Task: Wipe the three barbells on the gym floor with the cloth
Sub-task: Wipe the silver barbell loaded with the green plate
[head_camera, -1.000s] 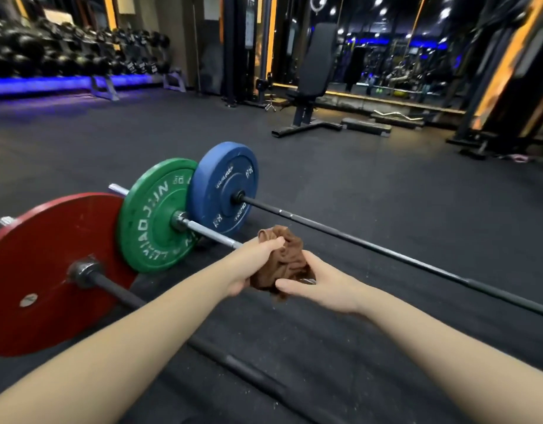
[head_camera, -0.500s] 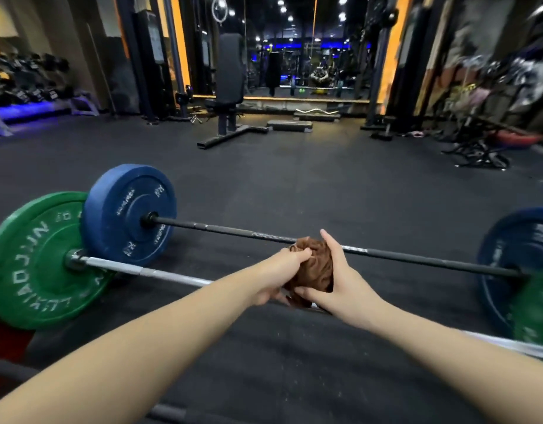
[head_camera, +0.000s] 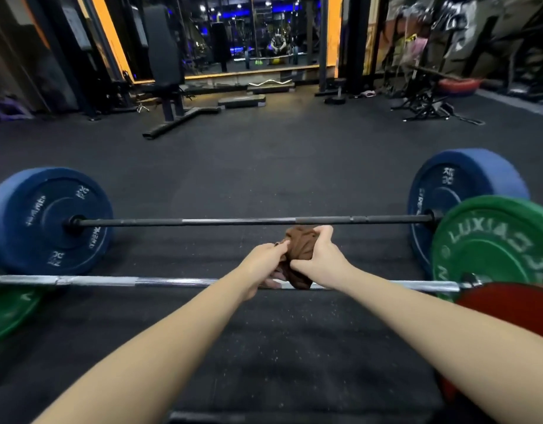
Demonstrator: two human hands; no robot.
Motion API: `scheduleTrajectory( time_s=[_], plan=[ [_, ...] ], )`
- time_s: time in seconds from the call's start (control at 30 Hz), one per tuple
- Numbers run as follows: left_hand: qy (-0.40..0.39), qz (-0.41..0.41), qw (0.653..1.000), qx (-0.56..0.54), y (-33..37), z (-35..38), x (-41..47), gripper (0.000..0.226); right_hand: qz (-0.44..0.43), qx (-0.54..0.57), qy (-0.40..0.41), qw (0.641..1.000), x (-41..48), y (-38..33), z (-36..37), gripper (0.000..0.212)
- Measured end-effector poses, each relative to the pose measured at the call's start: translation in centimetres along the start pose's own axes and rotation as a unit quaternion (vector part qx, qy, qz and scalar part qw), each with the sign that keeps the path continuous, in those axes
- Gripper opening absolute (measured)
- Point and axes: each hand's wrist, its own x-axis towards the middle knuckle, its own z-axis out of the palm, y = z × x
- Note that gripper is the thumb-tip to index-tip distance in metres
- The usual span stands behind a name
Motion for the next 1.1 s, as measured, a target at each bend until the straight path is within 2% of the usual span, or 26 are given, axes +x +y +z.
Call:
scheduleTrajectory(
  time_s=[0.1, 0.17, 0.3, 0.43, 0.6, 0.67, 0.73, 0.87, 1.0, 1.1],
  plan=[
    [-0.017, 0.01, 0.999, 0.039, -0.4, 1.6, -0.3, 0.036, 0.011, -0.067, -0.047, 0.997, 0.1, 1.1, -1.8, 0.065],
    [-0.014, 0.025, 0.999, 0.043, -0.4, 2.2, -0.5, 0.03, 0.009, -0.082, -0.05, 0.995, 0.6, 0.9, -3.2, 0.058],
    [-0.009, 0.053, 0.998, 0.042, 0.6, 2.4, -0.1, 0.023, 0.006, -0.003, 0.009, 1.0, 0.6, 1.0, -5.2, 0.048],
    [-0.036, 0.089, 0.986, 0.134, 3.1, 3.1, 1.0, 0.032, 0.042, 0.051, 0.06, 0.996, -0.2, 2.8, -6.5, 0.044],
    [-0.031, 0.137, 0.973, 0.183, 2.2, 3.6, 2.5, 0.029, 0.088, -0.002, 0.155, 0.984, -0.5, 5.2, -10.0, 0.033],
    [-0.019, 0.162, 0.958, 0.237, -0.5, 3.3, 2.2, 0.025, 0.106, -0.056, 0.159, 0.98, -0.7, 6.5, -11.1, 0.029],
    [-0.017, 0.182, 0.928, 0.325, -3.2, 2.6, 2.3, 0.023, 0.123, -0.106, 0.175, 0.971, -0.6, 7.8, -12.5, 0.032],
    [-0.02, 0.211, 0.841, 0.497, -6.7, 1.1, 4.7, 0.035, 0.15, -0.242, 0.206, 0.936, -0.7, 10.1, -14.2, 0.044],
    [0.019, 0.237, 0.838, 0.491, -7.4, 2.8, 7.5, 0.042, 0.198, -0.301, 0.246, 0.9, -1.4, 12.1, -15.8, 0.052],
    [-0.022, 0.239, 0.828, 0.507, -7.9, 5.1, 9.2, 0.047, 0.227, -0.324, 0.239, 0.887, -1.9, 13.5, -16.6, 0.055]
  ],
)
